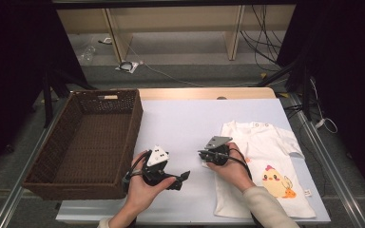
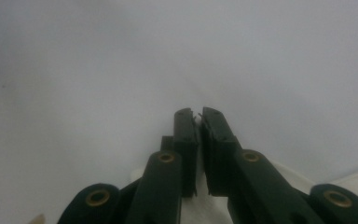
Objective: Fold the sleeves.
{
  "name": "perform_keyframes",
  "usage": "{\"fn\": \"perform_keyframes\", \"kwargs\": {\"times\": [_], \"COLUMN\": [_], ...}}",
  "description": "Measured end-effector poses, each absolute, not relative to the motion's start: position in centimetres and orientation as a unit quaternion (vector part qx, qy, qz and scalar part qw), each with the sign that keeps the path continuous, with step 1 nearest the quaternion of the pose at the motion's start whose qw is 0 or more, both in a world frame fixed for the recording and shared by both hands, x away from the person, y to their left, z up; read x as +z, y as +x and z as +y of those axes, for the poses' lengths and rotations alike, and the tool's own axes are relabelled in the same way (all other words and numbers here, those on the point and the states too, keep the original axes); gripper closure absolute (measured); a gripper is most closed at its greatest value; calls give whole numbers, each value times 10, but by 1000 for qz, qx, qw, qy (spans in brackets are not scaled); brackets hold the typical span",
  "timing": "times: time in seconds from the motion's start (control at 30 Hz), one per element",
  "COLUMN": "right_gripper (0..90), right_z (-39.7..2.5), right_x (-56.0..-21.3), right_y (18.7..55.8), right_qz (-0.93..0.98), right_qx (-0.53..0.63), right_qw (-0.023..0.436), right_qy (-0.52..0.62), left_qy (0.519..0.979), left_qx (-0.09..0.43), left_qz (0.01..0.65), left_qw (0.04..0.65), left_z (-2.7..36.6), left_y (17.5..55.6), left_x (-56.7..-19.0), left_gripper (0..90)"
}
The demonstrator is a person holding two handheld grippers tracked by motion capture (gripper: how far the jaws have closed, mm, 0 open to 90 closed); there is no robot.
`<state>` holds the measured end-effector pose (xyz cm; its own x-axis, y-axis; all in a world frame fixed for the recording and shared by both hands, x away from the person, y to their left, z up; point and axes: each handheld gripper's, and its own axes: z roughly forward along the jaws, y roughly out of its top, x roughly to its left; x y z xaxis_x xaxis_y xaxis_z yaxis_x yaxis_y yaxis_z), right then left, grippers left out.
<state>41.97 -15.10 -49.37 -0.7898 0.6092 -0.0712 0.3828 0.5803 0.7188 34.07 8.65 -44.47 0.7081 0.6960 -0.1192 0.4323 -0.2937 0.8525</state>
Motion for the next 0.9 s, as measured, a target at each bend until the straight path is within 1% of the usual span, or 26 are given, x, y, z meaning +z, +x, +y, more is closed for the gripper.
{"fn": "perform_keyframes", "kwargs": {"times": [0.4,0.57,0.9], "right_gripper": [872,872,871], "right_z": [-154,-163,-194], "right_x": [-492,-476,-443], "right_y": [421,419,403], "right_qz": [866,852,823], "right_qx": [374,403,446], "right_qw": [153,157,183], "right_qy": [294,295,301], "left_qy": [793,791,788], "left_qx": [135,137,138], "left_qz": [356,357,358], "left_qw": [475,478,481], "left_z": [85,86,86], "left_y": [341,341,341], "left_x": [-448,-446,-445], "left_gripper": [0,0,0]}}
